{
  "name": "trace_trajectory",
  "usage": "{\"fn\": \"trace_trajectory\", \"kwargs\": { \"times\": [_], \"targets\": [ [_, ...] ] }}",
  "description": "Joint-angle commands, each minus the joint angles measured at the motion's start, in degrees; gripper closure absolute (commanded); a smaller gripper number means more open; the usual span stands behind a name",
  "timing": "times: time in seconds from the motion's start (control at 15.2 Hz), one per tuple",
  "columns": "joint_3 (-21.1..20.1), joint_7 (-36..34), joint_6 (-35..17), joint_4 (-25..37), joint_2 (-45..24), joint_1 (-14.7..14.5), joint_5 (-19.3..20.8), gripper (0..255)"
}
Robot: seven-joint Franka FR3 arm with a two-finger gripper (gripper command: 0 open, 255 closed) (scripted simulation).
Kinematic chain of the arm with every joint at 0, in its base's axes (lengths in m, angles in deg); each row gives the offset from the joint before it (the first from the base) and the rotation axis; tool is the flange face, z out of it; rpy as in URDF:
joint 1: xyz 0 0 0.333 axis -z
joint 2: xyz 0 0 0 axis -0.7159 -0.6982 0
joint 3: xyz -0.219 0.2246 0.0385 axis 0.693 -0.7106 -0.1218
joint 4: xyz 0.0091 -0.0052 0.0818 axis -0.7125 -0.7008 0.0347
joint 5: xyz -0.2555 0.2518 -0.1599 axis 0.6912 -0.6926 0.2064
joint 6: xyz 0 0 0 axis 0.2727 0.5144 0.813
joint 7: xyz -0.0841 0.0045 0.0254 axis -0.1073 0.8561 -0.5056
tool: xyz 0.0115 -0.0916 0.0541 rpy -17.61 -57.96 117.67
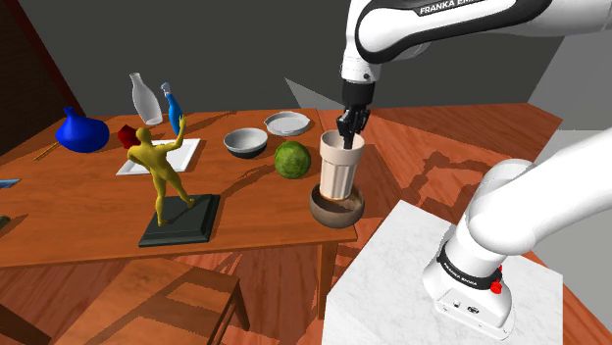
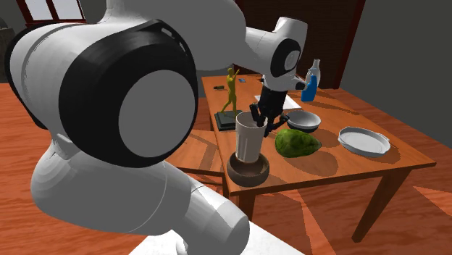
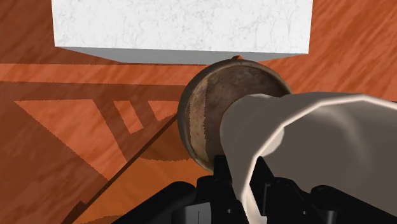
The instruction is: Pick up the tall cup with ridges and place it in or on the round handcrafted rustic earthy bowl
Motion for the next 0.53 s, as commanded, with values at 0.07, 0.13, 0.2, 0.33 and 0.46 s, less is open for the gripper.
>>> {"fn": "trace_trajectory", "kwargs": {
  "times": [0.07,0.13,0.2,0.33,0.46],
  "targets": [
    [0.02,0.29,-2.37,-2.04,-0.28,0.01,-0.06,255],
    [0.02,0.29,-2.37,-2.05,-0.27,0.01,-0.06,255],
    [0.02,0.29,-2.37,-2.04,-0.27,0.01,-0.06,255],
    [0.02,0.29,-2.37,-2.04,-0.28,0.01,-0.06,255],
    [0.02,0.29,-2.37,-2.04,-0.28,0.01,-0.06,255]
  ]
}}
